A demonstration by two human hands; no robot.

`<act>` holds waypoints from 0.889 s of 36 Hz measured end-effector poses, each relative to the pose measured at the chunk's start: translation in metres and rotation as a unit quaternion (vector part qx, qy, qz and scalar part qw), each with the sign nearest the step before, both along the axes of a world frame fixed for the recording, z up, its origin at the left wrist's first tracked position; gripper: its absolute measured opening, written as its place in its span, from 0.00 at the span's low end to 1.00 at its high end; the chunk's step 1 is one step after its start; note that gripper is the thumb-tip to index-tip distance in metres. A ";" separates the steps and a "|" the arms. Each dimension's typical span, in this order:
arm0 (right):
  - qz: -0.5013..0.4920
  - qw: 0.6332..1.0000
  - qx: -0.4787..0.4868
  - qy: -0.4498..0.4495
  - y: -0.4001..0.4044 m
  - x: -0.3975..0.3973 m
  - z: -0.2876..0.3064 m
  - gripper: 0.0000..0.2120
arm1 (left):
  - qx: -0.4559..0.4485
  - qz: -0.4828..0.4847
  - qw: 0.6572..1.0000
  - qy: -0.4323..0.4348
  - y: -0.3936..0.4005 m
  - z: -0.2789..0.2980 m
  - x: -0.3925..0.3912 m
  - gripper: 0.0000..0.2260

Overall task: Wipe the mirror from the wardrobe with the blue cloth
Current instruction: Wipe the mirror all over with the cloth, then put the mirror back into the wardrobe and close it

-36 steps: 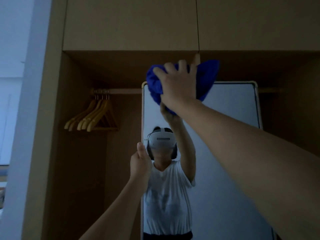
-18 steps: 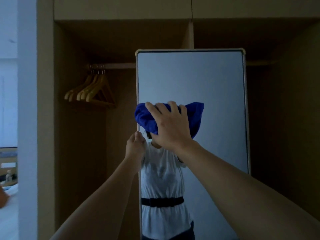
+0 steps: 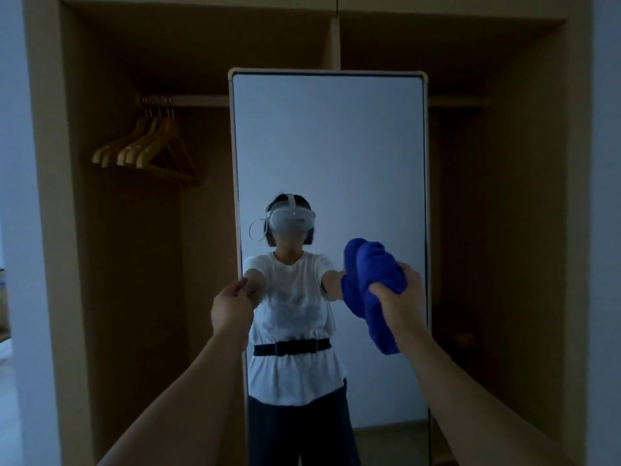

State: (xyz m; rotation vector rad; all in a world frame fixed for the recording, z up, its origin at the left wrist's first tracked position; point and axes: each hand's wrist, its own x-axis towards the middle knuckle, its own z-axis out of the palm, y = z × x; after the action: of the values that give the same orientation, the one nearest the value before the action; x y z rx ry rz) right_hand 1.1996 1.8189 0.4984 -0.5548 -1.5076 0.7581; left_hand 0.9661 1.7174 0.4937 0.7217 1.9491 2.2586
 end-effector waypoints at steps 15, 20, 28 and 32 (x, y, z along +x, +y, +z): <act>0.141 0.920 -0.320 0.178 0.039 0.031 -0.016 0.15 | -0.108 0.116 0.987 0.014 0.006 -0.006 -0.006 0.13; 0.135 0.916 -0.329 0.184 0.054 0.019 -0.016 0.10 | -0.102 0.088 0.991 -0.018 0.015 -0.005 -0.019 0.10; 0.125 0.914 -0.330 0.200 0.071 0.002 -0.016 0.17 | -0.091 0.070 0.993 -0.024 0.032 -0.005 -0.032 0.11; 0.119 0.916 -0.331 0.193 0.078 -0.004 -0.017 0.18 | -0.104 0.078 0.991 -0.028 0.040 -0.005 -0.038 0.10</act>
State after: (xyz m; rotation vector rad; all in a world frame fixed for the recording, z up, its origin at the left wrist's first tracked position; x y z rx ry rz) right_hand 1.1958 1.8971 0.4816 -0.6740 -0.9351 1.5000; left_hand 0.9282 1.7578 0.4891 0.4947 2.2402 2.0855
